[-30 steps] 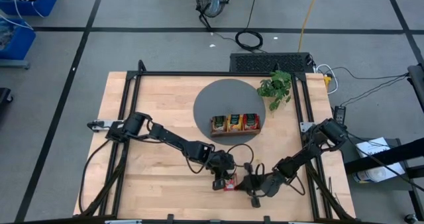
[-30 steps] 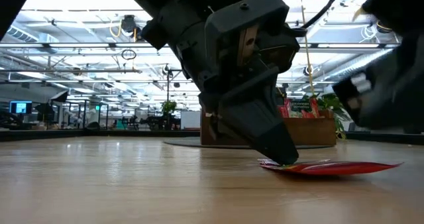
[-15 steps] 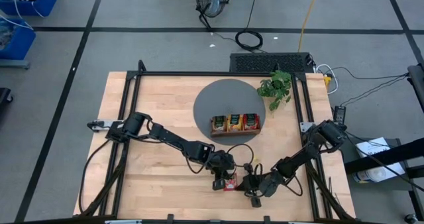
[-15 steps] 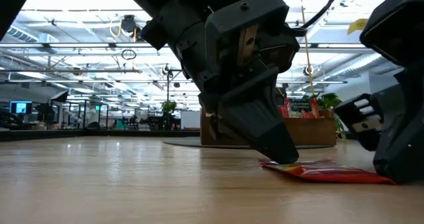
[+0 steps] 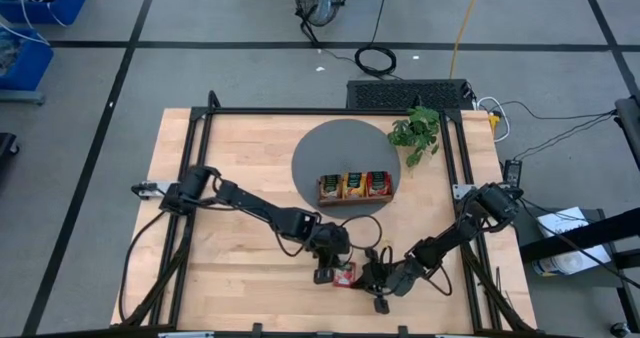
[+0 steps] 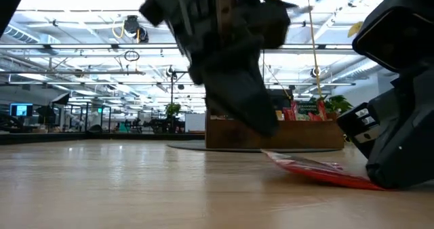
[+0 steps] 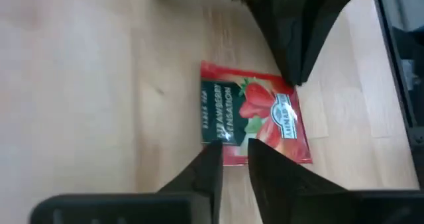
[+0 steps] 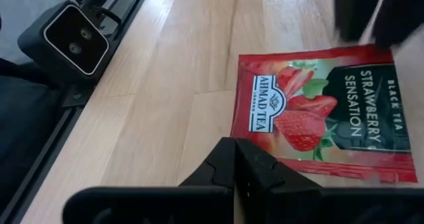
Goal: Pick & Place Tea
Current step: Put the red tea bag into the right section of the wooden organizer
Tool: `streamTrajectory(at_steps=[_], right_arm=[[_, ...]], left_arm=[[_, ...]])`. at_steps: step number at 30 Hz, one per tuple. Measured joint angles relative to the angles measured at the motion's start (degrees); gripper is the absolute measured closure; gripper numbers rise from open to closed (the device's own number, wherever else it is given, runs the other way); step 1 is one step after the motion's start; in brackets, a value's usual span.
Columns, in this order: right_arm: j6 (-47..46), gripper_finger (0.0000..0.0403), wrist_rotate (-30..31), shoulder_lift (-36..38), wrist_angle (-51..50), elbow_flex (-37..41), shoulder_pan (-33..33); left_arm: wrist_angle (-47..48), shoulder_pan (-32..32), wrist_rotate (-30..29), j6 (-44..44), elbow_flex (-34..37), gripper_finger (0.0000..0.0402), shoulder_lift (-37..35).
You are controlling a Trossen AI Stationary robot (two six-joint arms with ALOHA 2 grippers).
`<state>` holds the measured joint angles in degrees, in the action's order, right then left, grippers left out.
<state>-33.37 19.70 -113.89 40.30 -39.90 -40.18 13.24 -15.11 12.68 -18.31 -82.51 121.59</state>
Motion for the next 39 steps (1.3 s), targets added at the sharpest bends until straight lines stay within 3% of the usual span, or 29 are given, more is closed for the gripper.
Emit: streamTrajectory(at_steps=[5,8,17,22,28,39], right_arm=[[-3.3,0.0403,1.3,-0.1,-0.6,3.0,0.0],[-5.1,0.0403,3.3,-0.1,-0.4,4.3,0.0],[-6.2,0.0403,3.4,-0.2,-0.2,4.6,0.0],[-6.7,0.0403,3.7,-0.4,0.2,4.7,0.0],[0.4,0.0403,8.7,0.4,5.5,4.7,-1.3],[9.3,0.0403,10.1,5.2,6.0,4.2,-1.7]], left_arm=[[4.7,-0.3,-7.4,-1.2,-0.1,0.029,-1.5],[4.9,-0.1,-8.3,-1.3,-0.1,0.0252,-1.3],[8.4,1.7,0.0,-6.0,-0.2,0.0119,-0.9],[13.5,1.2,1.0,-9.8,-0.3,0.0072,-1.0],[13.2,-0.3,1.5,-10.8,-0.3,0.0056,-1.0],[10.8,-3.2,-3.8,-13.7,-0.3,0.0088,-1.0]])
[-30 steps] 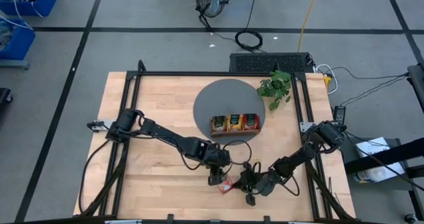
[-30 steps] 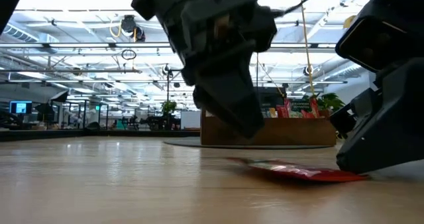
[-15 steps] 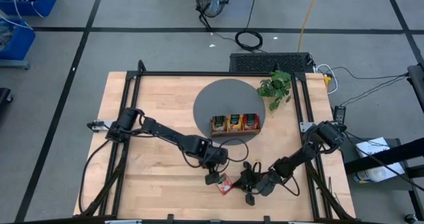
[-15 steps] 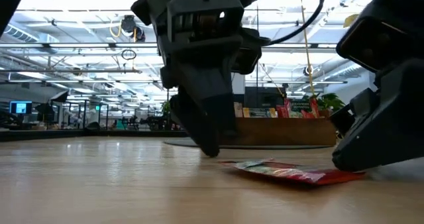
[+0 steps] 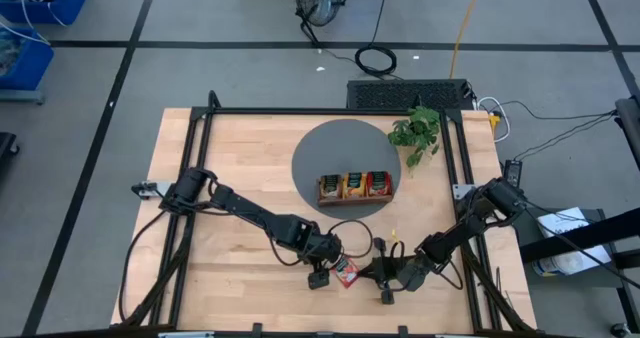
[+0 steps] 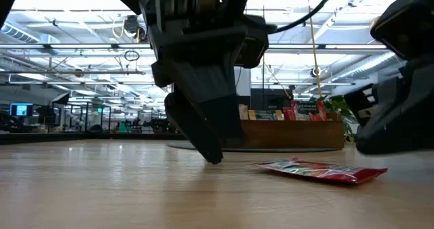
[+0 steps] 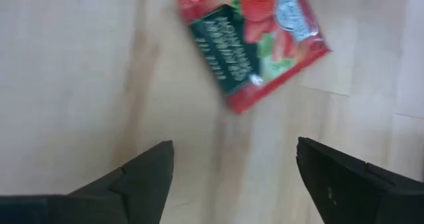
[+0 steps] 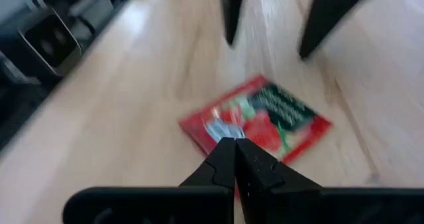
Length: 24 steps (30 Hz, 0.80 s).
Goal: Pick & Place Tea
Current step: Put the red tea bag into the right section of the wooden organizer
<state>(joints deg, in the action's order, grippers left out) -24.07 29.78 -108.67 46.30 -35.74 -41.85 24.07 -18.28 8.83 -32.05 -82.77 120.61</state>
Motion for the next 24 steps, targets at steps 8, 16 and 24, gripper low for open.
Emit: streamTrajectory(at_steps=[8,16,24], right_arm=[[5.9,0.0403,0.7,0.1,1.6,-2.6,-0.7],[2.2,0.0403,-1.6,-1.3,-7.1,-5.5,-1.0],[-4.0,0.0403,-2.8,-5.3,-7.6,-5.5,1.6]], left_arm=[[-4.4,-0.6,-1.8,-0.5,0.1,0.0093,0.1],[-3.5,0.9,-2.7,-0.2,0.1,0.0094,0.1],[-5.1,1.5,-3.3,-1.1,1.7,0.0094,0.1]])
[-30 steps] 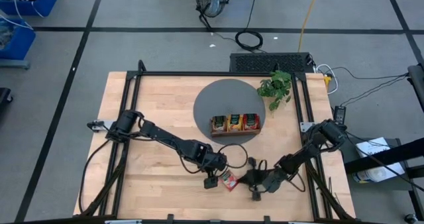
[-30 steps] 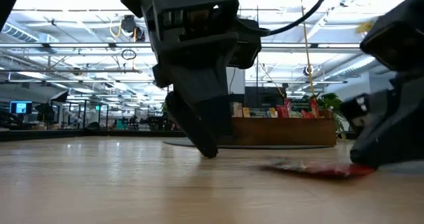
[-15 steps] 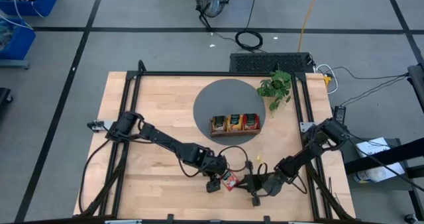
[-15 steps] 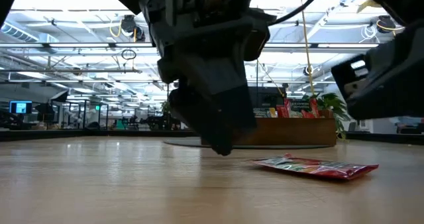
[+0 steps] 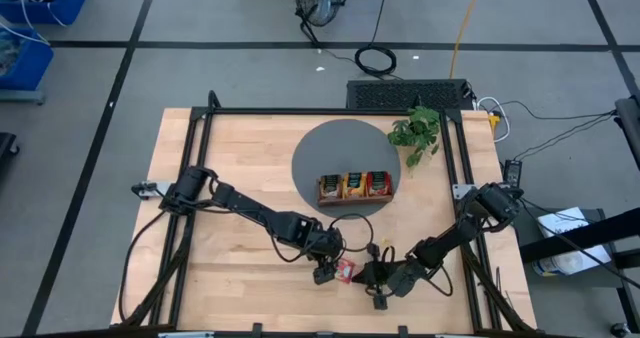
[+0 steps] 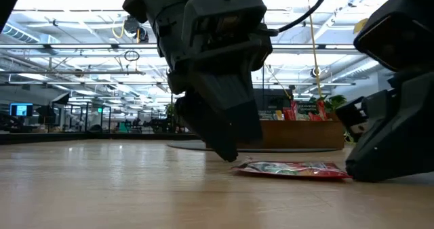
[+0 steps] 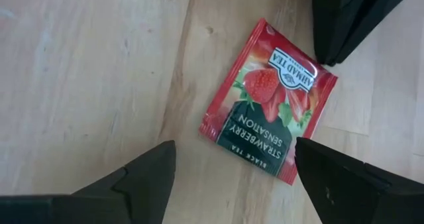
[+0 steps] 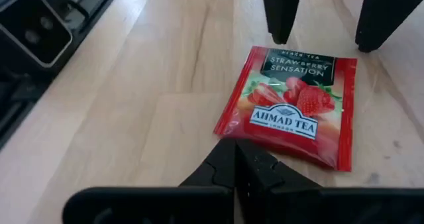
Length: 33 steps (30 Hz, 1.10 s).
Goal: Pick & Place Tea
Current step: Put the red tea bag into the right section of the wooden organizer
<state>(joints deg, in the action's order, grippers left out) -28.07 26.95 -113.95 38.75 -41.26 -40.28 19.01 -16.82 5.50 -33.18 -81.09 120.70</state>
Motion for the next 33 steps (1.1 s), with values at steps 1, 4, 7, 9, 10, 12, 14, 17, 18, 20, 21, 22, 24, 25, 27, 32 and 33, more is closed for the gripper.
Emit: streamTrajectory(at_steps=[1,4,7,9,10,12,14,17,18,20,21,22,24,25,27,32,33], right_arm=[[-0.6,0.0403,-0.2,-0.1,0.2,0.3,0.2],[-0.4,0.0403,-0.4,-0.2,0.8,1.1,0.4],[3.2,0.0403,1.0,0.6,2.4,1.2,-0.6],[5.2,0.0403,1.7,2.2,2.0,1.5,-1.5],[6.0,0.0403,2.6,3.1,1.3,1.5,-2.0],[7.6,0.0403,4.6,4.6,1.4,1.6,-2.9],[9.3,0.0403,5.9,5.9,2.7,1.5,-3.3],[10.8,0.0403,5.8,5.9,3.5,0.8,-2.9],[11.1,0.0403,5.8,5.9,3.3,0.5,-2.6],[11.2,0.0403,4.7,5.3,3.6,-0.2,-1.7],[11.2,0.0403,4.0,5.1,3.7,-0.4,-1.4],[11.2,0.0403,3.1,4.8,3.6,-0.3,-1.0],[10.3,0.0403,1.9,3.9,3.5,-0.4,-0.2],[9.7,0.0403,1.4,3.4,3.1,-0.4,0.1],[8.5,0.0403,1.3,2.3,2.6,-0.4,0.6],[4.8,0.0403,-0.3,-0.2,2.5,-0.5,2.3],[3.8,0.0403,-0.7,-0.5,2.3,-0.5,2.6]], left_arm=[[-0.3,0.1,0.0,0.0,0.3,0.0094,0.0],[-1.8,0.3,0.9,-0.7,1.4,0.0094,-0.2],[-3.4,0.4,1.9,-1.1,2.1,0.0094,-0.3],[-3.2,0.4,1.9,-1.1,2.2,0.0094,-0.3],[-3.1,0.4,1.9,-1.1,2.2,0.0094,-0.3],[-3.2,0.3,1.7,-1.2,2.2,0.0094,-0.3],[-3.2,0.1,0.9,-1.5,2.2,0.0094,-0.2],[-3.1,-0.4,-1.1,-1.7,2.2,0.0094,-0.2],[-3.1,-0.7,-1.9,-1.8,2.2,0.0094,-0.2],[-2.8,-1.0,-2.7,-2.1,2.2,0.0094,-0.2],[-2.7,-1.2,-3.0,-2.2,2.2,0.0094,-0.2],[-2.5,-1.4,-3.3,-2.4,2.2,0.0094,-0.1],[-2.1,-1.6,-3.7,-2.5,2.2,0.0094,-0.1],[-1.9,-1.7,-3.9,-2.6,2.2,0.0094,-0.1],[-1.6,-1.8,-4.6,-2.6,2.2,0.0094,-0.1],[-1.1,-1.8,-4.7,-2.6,2.2,0.0094,-0.1],[-1.1,-1.8,-4.7,-2.6,2.2,0.0094,-0.1]])
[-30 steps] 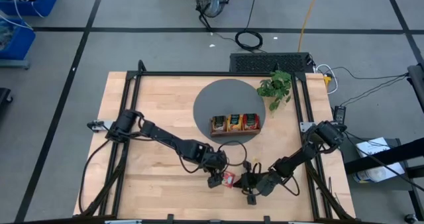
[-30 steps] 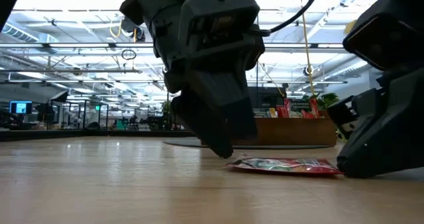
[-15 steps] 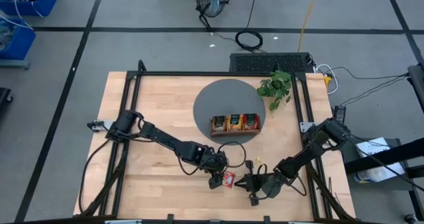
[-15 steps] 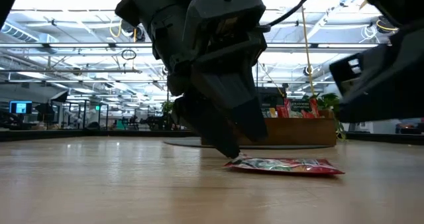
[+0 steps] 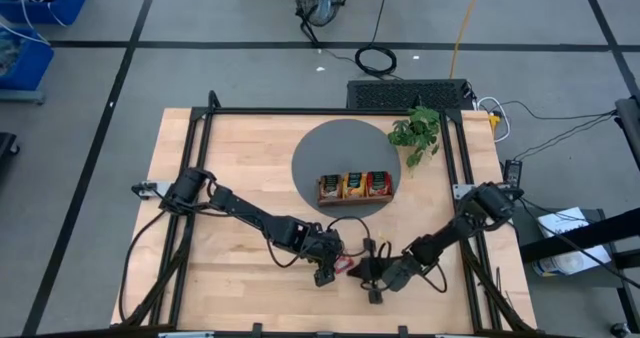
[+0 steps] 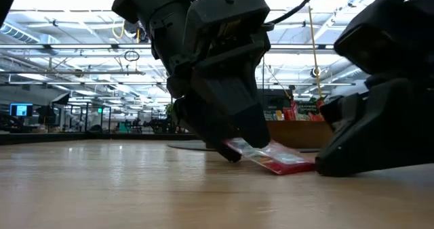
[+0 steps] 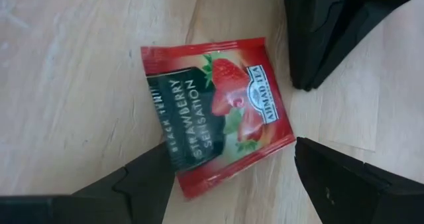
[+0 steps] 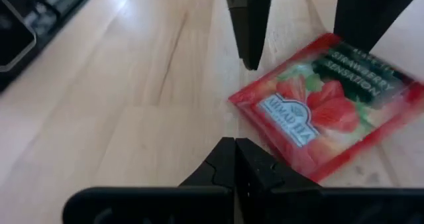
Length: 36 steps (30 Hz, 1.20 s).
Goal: Pick & Place Tea
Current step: Put the red tea bag into the right section of the wooden organizer
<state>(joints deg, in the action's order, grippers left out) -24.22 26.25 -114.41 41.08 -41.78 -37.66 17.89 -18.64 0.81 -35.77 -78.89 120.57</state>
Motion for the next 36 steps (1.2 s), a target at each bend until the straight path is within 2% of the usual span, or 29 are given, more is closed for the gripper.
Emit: streamTrajectory(at_steps=[12,16,19,23,31,36], right_arm=[[-1.9,0.0403,-2.0,-1.4,-0.4,0.0,0.8],[-1.7,0.0403,-2.0,-1.5,-0.4,0.0,0.9],[-1.7,0.0403,-2.2,-1.5,-0.4,0.0,0.9],[-1.7,0.0403,-2.3,-1.5,-0.4,0.0,0.9],[-1.5,0.0403,-2.3,-1.5,-0.4,0.0,0.9],[0.3,0.0403,-1.7,-1.5,-0.4,0.1,0.9]], left_arm=[[-2.0,1.0,0.5,1.4,0.1,0.0095,0.0],[-4.8,1.7,0.1,3.4,0.2,0.0112,0.2],[-6.2,1.9,0.4,4.7,0.3,0.0143,0.3],[-6.7,2.3,0.6,5.2,0.3,0.0206,0.3],[-7.1,2.5,0.6,9.7,0.3,0.038,0.3],[-6.9,2.5,0.1,12.8,0.2,0.0394,0.2]])
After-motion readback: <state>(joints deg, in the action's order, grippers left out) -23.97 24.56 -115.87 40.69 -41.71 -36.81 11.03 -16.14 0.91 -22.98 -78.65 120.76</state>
